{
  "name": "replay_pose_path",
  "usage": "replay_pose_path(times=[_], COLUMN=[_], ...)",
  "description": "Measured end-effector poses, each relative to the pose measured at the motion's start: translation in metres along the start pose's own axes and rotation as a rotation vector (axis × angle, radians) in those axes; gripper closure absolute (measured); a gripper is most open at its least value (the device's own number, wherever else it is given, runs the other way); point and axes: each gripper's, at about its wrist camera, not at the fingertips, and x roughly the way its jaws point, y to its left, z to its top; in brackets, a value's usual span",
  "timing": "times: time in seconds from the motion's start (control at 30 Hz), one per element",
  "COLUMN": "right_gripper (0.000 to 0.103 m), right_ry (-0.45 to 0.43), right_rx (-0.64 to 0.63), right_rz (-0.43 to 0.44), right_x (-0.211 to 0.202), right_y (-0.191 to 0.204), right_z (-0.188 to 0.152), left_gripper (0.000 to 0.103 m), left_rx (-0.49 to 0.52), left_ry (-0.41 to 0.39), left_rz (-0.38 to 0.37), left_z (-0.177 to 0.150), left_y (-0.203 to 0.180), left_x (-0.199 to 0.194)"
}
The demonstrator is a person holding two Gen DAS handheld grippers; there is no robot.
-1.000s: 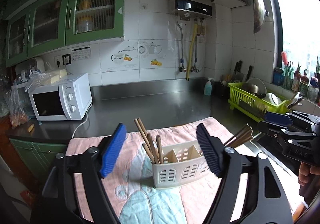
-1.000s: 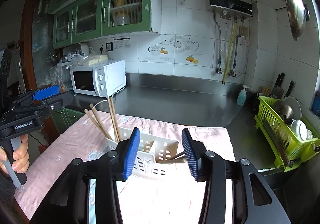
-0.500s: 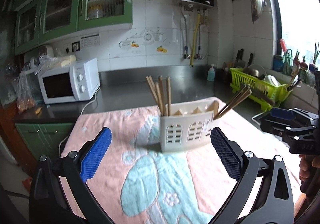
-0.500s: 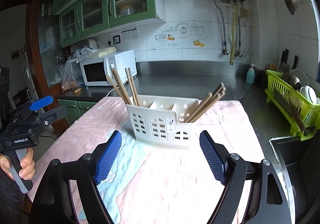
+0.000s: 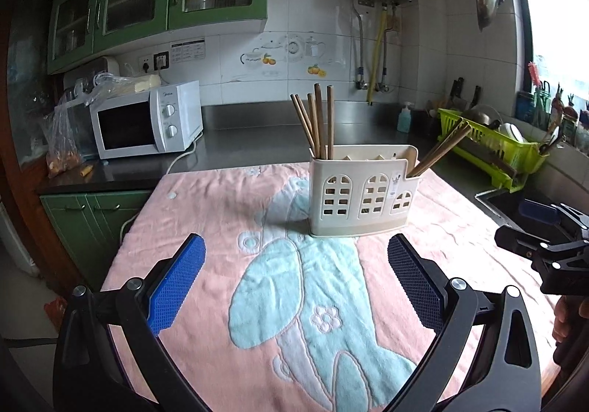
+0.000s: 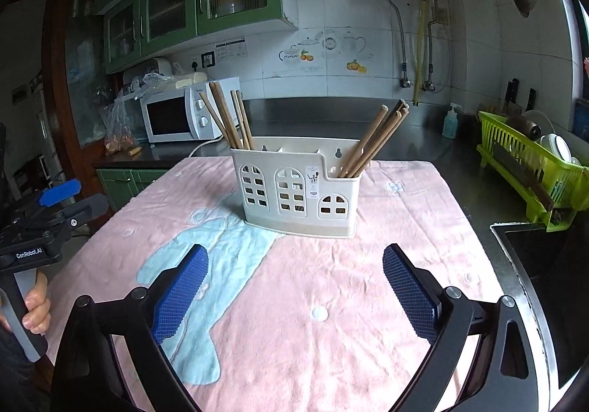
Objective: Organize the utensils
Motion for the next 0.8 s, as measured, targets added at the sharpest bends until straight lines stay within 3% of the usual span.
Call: replay_pose_path(times=[0.5, 0.8], right_gripper=[0.010, 0.009], right_ry=[0.029, 0.023], right_rx=[0.027, 0.023], right_rz=[-0.016, -0.017], right_x=[0.003, 0.002], right_y=[-0.003, -0.001], right_z=[-0.016, -0.016], left_gripper=[0.005, 0.005], left_rx=[-0.019, -0.036], left_ry=[0.030, 0.046], left_rz=[0.065, 0.055], left_z=[-0.023, -0.026], left_y=[0.010, 0.013], left_x=[-0.002, -0.002])
